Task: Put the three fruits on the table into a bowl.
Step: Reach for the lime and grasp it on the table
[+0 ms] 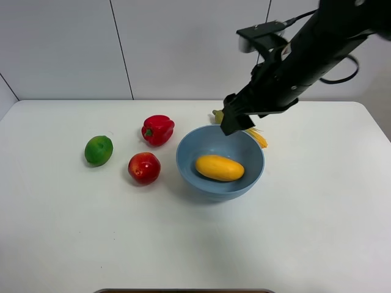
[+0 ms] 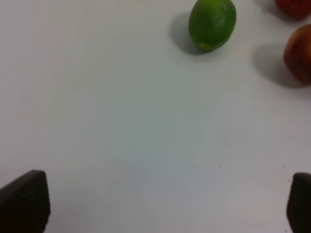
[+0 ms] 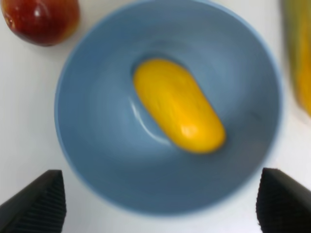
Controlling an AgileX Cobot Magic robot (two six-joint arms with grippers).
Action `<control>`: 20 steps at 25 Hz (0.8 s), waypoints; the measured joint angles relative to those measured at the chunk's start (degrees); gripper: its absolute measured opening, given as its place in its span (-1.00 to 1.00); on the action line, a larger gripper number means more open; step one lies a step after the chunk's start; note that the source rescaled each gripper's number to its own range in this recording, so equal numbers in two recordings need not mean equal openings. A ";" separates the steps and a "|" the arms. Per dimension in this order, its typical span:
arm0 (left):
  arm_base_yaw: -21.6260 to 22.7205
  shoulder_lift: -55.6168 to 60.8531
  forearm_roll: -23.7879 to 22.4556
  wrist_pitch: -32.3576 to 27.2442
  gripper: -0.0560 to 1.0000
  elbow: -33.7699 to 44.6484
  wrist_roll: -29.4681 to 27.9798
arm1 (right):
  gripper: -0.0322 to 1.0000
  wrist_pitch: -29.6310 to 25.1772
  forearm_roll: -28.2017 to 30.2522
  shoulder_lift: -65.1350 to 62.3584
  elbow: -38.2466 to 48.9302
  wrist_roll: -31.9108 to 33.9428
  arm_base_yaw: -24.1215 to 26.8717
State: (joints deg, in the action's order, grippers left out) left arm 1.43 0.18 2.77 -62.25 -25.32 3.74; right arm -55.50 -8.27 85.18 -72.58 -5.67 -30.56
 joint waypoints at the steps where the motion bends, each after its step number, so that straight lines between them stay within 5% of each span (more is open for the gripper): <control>1: 0.00 0.00 0.00 0.00 1.00 0.00 0.00 | 0.05 -1.70 0.96 -1.67 0.00 1.21 0.00; 8: 0.00 0.00 0.00 0.00 1.00 0.00 0.00 | 0.05 -13.12 9.18 -13.34 -0.02 7.13 -0.10; 14: 0.00 0.00 0.00 0.00 1.00 0.00 0.00 | 0.05 -14.07 15.47 -21.77 -0.02 10.67 -0.10; 20: 0.00 0.00 0.00 0.00 1.00 0.00 0.00 | 0.05 -14.13 15.35 -32.39 4.45 11.02 0.73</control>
State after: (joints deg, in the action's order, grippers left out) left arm 1.43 0.18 2.77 -62.25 -25.32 3.74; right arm -69.63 7.08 52.80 -68.13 5.35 -29.83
